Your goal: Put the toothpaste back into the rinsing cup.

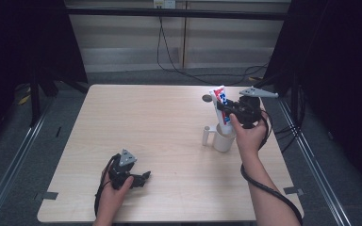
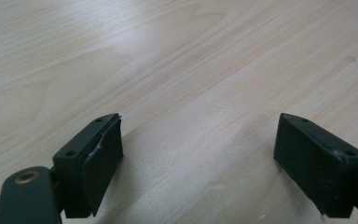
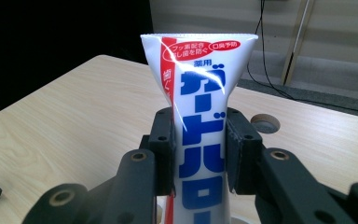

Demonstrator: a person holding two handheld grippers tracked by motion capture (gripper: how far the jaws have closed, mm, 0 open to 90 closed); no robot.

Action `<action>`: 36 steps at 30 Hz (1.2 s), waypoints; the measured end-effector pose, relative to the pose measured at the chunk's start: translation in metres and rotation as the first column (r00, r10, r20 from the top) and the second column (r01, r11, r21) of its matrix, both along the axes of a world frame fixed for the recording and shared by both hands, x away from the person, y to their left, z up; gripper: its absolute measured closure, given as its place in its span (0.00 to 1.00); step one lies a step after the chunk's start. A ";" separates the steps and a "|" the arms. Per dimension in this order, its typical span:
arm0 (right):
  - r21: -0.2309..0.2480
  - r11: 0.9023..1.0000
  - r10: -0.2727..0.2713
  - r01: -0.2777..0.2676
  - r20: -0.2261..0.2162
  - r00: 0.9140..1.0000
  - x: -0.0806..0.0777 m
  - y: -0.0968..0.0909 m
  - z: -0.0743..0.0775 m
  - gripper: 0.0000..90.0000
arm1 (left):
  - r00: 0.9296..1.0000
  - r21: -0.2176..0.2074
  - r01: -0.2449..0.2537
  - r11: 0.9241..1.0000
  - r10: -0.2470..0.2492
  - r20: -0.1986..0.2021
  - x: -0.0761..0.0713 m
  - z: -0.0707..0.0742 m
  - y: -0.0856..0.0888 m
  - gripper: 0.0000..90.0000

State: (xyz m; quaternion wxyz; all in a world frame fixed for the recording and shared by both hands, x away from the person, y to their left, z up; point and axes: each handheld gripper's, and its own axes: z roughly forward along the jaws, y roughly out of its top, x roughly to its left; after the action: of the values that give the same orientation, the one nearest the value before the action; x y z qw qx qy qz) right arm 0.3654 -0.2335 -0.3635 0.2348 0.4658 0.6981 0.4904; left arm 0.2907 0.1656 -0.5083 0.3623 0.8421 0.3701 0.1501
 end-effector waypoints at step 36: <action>0.021 0.997 -0.074 0.074 -0.003 0.997 0.008 -0.013 -0.022 0.74 | 1.000 -0.006 -0.001 1.000 0.001 0.003 0.000 0.000 0.000 0.17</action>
State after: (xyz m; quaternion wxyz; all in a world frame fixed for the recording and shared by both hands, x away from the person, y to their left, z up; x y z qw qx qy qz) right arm 0.3734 -0.2462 -0.3859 0.2471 0.4943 0.6755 0.4882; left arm 0.2902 0.1655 -0.5087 0.3652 0.8407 0.3704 0.1504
